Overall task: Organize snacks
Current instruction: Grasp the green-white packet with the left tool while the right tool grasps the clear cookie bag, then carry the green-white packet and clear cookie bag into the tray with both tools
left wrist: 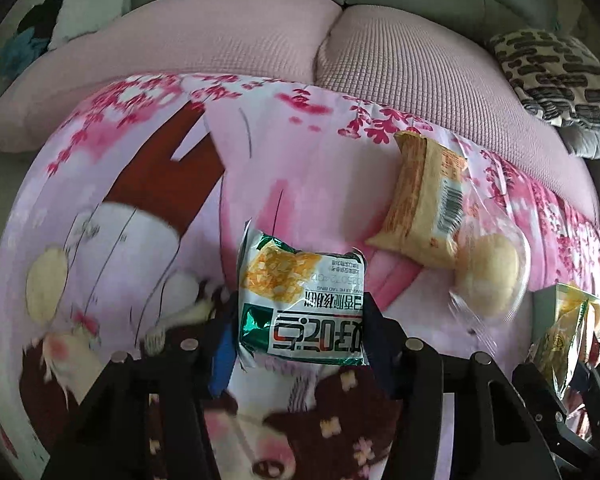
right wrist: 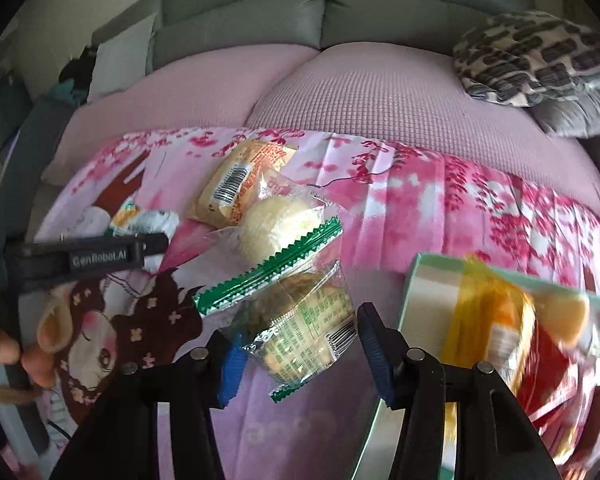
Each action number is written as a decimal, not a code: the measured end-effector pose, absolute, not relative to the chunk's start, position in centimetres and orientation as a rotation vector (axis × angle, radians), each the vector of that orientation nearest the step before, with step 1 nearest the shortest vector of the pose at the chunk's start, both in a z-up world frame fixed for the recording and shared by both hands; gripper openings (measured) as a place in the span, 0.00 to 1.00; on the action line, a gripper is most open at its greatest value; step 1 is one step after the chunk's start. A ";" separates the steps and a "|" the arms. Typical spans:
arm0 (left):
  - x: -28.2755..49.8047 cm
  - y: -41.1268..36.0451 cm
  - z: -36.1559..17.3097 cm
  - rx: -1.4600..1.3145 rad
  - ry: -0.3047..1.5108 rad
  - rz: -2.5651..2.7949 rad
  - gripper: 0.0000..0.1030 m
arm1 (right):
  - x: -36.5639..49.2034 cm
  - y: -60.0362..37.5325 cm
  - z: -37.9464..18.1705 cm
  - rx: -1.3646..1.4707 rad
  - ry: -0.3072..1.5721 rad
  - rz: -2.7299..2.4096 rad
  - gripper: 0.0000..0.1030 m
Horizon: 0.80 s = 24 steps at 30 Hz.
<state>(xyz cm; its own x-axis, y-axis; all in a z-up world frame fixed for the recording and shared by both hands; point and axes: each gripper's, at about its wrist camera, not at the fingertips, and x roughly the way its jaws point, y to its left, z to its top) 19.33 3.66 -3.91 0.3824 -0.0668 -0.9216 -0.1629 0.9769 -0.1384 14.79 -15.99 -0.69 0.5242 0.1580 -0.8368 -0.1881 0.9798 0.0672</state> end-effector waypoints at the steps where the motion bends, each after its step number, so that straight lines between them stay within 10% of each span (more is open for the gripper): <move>1: 18.9 3.6 -3.7 -0.225 1.176 0.066 0.55 | 14.4 -16.1 -0.4 -0.020 0.992 0.204 0.53; 24: 10.4 -1.0 0.3 -0.154 1.069 0.067 0.55 | 5.3 -19.8 1.9 0.168 1.008 0.094 0.53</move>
<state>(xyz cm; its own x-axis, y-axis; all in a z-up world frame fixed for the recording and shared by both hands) 10.41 -0.96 0.28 0.4803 -0.0196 -0.8769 -0.1295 0.9872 -0.0930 5.34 -19.77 1.91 0.5313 0.1562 -0.8326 -0.0013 0.9830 0.1836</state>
